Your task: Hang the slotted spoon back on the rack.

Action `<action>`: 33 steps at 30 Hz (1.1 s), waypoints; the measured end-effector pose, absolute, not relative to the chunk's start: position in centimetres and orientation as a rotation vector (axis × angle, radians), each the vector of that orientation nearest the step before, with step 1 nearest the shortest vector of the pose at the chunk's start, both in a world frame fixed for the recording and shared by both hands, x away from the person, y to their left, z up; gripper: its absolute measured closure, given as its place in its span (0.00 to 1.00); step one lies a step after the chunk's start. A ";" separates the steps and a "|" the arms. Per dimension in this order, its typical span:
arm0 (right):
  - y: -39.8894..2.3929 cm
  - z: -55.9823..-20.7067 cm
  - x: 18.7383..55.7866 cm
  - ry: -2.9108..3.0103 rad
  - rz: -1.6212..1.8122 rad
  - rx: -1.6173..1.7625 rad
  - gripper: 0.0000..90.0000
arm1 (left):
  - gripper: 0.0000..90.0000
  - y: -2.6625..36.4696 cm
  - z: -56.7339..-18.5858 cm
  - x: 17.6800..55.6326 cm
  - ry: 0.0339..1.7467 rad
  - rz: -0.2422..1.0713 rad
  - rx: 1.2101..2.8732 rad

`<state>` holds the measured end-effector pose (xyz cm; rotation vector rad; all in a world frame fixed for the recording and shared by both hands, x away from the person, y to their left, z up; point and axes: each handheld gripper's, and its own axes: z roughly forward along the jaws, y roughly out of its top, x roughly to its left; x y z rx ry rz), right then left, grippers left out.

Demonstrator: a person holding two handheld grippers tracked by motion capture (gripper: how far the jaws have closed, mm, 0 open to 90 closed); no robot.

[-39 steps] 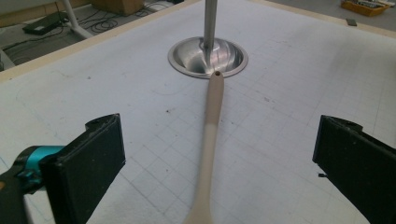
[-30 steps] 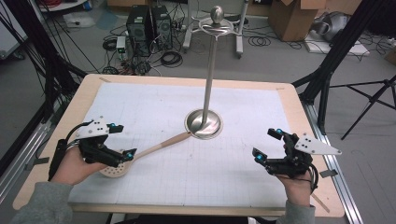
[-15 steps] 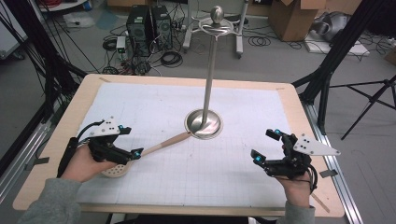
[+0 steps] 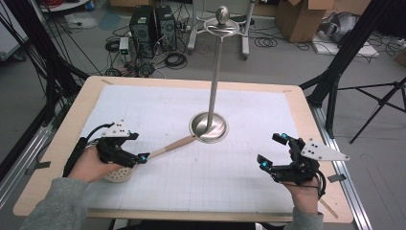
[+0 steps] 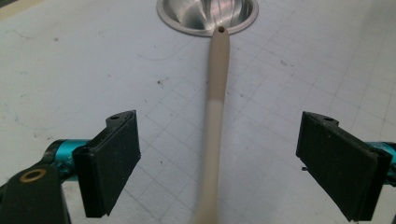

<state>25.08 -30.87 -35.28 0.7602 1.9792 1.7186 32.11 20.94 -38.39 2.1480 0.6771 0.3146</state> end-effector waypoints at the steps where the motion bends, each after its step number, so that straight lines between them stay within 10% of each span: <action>1: -30.9 -35.3 25.1 1.979 1.719 0.760 0.09 | 0.16 20.9 -38.5 32.2 0.682 0.310 2.157; 33: -30.8 -35.3 25.0 1.995 1.724 0.746 0.09 | 0.42 19.6 -40.6 33.8 0.723 0.227 2.320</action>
